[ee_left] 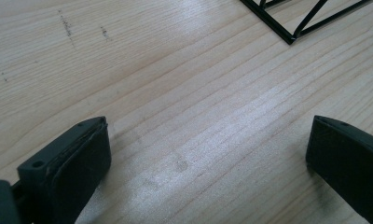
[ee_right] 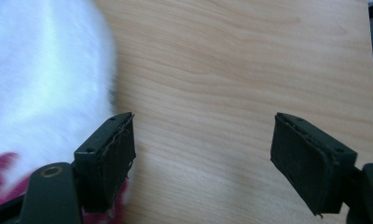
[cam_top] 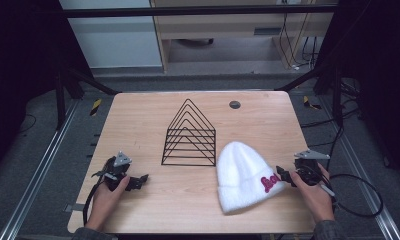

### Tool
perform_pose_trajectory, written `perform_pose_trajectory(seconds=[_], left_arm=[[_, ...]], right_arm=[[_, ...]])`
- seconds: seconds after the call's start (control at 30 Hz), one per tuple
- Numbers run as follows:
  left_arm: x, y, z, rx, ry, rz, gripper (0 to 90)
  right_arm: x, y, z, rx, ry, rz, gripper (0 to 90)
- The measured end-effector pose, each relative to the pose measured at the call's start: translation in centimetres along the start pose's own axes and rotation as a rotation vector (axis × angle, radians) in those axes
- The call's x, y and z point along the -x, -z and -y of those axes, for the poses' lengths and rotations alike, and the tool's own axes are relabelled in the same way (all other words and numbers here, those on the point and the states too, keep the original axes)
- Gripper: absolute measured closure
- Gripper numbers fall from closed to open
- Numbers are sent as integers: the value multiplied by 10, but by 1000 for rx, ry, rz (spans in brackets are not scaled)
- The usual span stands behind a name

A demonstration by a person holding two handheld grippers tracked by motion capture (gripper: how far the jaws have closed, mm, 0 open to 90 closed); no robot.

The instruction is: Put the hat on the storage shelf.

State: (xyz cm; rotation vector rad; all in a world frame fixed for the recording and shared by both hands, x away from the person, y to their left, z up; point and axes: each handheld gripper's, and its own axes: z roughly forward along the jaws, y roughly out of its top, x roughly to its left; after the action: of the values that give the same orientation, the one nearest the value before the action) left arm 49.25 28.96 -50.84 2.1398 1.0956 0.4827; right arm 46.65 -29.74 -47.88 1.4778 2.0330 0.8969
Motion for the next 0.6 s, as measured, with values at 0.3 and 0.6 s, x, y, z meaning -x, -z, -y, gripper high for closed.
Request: perform_pose_trajectory(seconds=[0.3, 0.6], left_arm=[[0, 0, 0, -2, -3, 0, 0], [0, 0, 0, 0, 0, 0, 0]], right_arm=[[-30, 4, -46, -80, 106, -59, 252], [-58, -5, -78, -115, 197, -131, 350]])
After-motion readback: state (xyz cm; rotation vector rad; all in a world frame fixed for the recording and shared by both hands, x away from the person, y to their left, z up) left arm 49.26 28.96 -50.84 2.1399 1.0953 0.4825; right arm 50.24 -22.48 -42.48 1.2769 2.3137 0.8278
